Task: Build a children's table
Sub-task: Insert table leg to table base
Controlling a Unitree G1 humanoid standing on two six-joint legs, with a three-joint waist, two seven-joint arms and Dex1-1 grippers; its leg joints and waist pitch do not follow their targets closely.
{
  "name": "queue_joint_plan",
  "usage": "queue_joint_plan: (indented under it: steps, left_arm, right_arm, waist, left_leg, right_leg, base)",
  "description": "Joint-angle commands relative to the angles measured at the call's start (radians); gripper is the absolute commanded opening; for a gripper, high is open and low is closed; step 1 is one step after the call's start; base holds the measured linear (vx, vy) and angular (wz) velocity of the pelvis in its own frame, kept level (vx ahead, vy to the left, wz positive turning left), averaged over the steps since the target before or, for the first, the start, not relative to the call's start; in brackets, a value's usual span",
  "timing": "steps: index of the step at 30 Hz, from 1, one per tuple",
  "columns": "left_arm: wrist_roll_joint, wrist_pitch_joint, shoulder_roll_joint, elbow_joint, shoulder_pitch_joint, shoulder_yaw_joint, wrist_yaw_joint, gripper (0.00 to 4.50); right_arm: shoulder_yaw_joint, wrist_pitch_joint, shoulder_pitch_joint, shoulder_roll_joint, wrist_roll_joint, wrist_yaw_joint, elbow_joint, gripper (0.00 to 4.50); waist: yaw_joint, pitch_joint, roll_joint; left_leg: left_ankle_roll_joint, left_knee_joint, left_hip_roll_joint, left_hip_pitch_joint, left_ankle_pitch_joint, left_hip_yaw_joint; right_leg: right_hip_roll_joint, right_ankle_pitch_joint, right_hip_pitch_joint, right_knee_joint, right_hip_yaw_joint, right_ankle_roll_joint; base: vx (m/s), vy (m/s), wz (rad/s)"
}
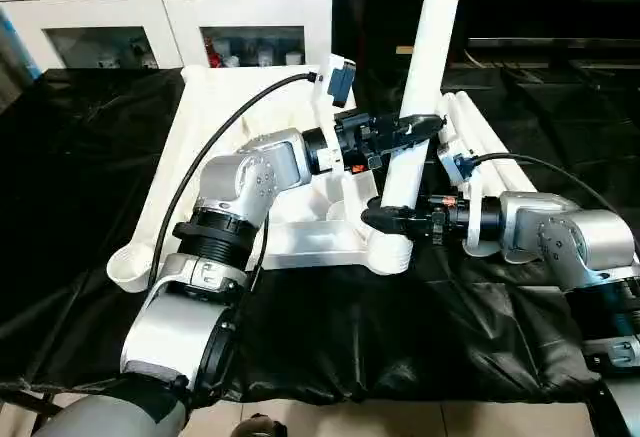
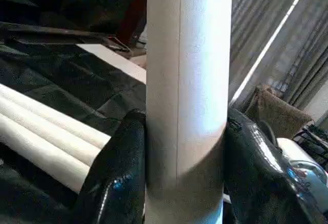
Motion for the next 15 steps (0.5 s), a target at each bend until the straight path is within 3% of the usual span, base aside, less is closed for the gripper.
queue_joint_plan:
  steps: [1, 4, 6, 9, 14, 15]
  left_arm:
    - [0.000, -0.013, -0.003, -0.029, -0.016, 0.010, 0.002, 1.81]
    - [-0.026, -0.024, -0.001, -0.046, -0.009, 0.026, -0.025, 2.51]
    - [-0.042, -0.127, -0.017, -0.071, 0.002, 0.083, 0.015, 2.55]
    - [-0.041, -0.177, -0.023, -0.089, 0.008, 0.114, 0.063, 2.56]
    - [-0.054, -0.141, 0.021, -0.121, 0.048, 0.097, -0.035, 2.56]
    - [-0.017, -0.147, 0.061, -0.134, 0.079, 0.042, -0.109, 2.56]
  right_arm:
    - [0.015, -0.019, 0.005, 0.012, -0.009, -0.003, -0.013, 1.89]
    - [-0.005, -0.051, 0.007, 0.027, -0.012, -0.028, -0.003, 1.89]
    - [-0.065, -0.112, 0.006, 0.069, -0.003, -0.090, 0.011, 1.89]
    - [-0.106, -0.150, 0.005, 0.100, 0.003, -0.143, 0.013, 1.89]
    - [-0.142, -0.208, 0.021, 0.137, -0.010, -0.218, 0.011, 1.89]
    - [-0.150, -0.230, 0.034, 0.149, -0.016, -0.244, 0.007, 1.89]
  waist:
    - [0.002, -0.081, -0.008]
    - [0.002, -0.081, -0.008]
    - [0.001, -0.082, -0.008]
    - [-0.002, -0.082, -0.008]
    - [-0.002, -0.080, -0.004]
    - [-0.001, -0.079, -0.003]
  left_leg:
    - [0.076, -0.050, 0.043, 0.028, -0.091, -0.023]
    - [0.077, -0.050, 0.042, 0.027, -0.091, -0.022]
    - [0.072, -0.051, 0.043, 0.027, -0.102, -0.023]
    - [0.070, -0.053, 0.044, 0.027, -0.102, -0.025]
    - [0.066, -0.054, 0.043, 0.030, -0.098, -0.021]
    - [0.065, -0.056, 0.043, 0.030, -0.099, -0.022]
  right_leg:
    - [-0.054, 0.034, 0.060, -0.055, 0.032, -0.290]
    - [-0.055, 0.035, 0.060, -0.054, 0.031, -0.292]
    - [-0.058, 0.028, 0.060, -0.056, 0.031, -0.294]
    - [-0.056, 0.041, 0.061, -0.054, 0.031, -0.295]
    - [-0.051, 0.000, 0.055, -0.055, 0.031, -0.273]
    - [-0.052, -0.013, 0.054, -0.057, 0.032, -0.265]
  base:
    - [0.000, 0.000, 0.00]
    - [0.000, 0.000, 0.00]
    - [0.000, 0.000, 0.00]
    - [0.000, 0.000, 0.00]
    - [0.000, 0.000, 0.00]
    - [0.000, 0.000, 0.00]
